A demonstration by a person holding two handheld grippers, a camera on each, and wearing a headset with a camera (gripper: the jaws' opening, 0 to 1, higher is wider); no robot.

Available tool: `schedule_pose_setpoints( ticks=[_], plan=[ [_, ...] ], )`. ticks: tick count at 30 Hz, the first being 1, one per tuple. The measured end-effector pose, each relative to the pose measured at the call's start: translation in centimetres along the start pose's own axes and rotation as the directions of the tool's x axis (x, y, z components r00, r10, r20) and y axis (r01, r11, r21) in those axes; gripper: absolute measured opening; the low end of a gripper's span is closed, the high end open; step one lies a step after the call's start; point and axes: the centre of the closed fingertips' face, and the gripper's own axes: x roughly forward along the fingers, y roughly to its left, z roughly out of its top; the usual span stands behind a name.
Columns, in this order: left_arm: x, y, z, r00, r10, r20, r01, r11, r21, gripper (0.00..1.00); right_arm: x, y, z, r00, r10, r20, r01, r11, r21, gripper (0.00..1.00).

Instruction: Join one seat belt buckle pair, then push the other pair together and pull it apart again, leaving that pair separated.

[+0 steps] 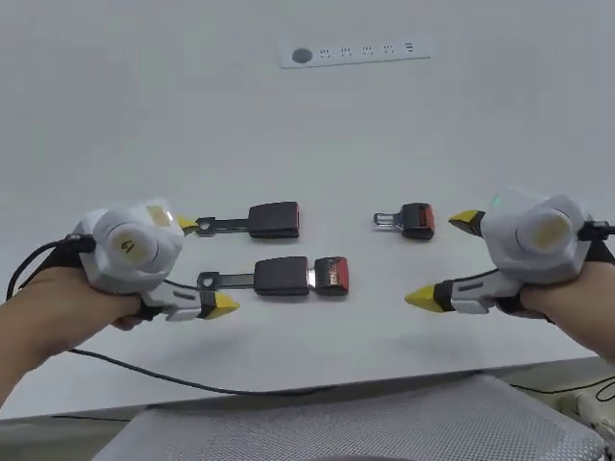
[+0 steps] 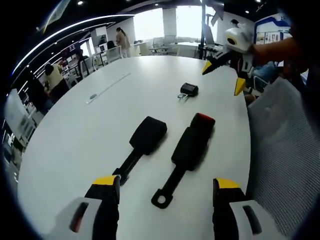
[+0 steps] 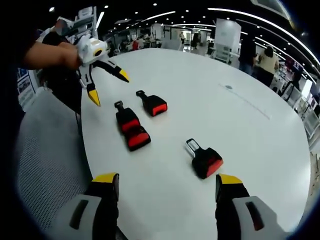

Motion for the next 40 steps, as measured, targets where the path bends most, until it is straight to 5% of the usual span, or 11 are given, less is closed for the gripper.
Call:
schedule_pose_setpoints(
  ticks=[11,15,24,37,40],
  plan=[
    [-2.8,-0.4,-1.5,0.9956,0.083,0.044,-0.078,0.991,-0.109,1.00,-2.0,0.9,-0.3,0.9982,-0.039,0.047,0.037,0.999,0.036,0.95],
    [-3.6,-0.5,-1.6,0.9911,0.121,0.057,-0.114,0.987,-0.111,1.00,-2.3,1.0,-0.2,0.9964,-0.056,0.063,0.054,0.998,0.031,0.99],
    [-4.8,-1.2,-1.7,0.9868,0.134,0.091,-0.113,0.971,-0.209,1.00,-3.2,1.3,0.1,0.9949,-0.070,0.073,0.069,0.997,0.024,0.99],
    [-5.2,-1.1,-2.2,0.9791,0.177,0.101,-0.144,0.952,-0.271,1.00,-3.9,1.5,-0.3,0.9948,-0.072,0.072,0.071,0.997,0.016,0.99],
    [-5.2,-1.1,-2.6,0.9771,0.186,0.104,-0.144,0.936,-0.320,1.00,-3.8,1.3,-0.2,0.9942,-0.073,0.079,0.071,0.997,0.018,0.99]
  ],
)
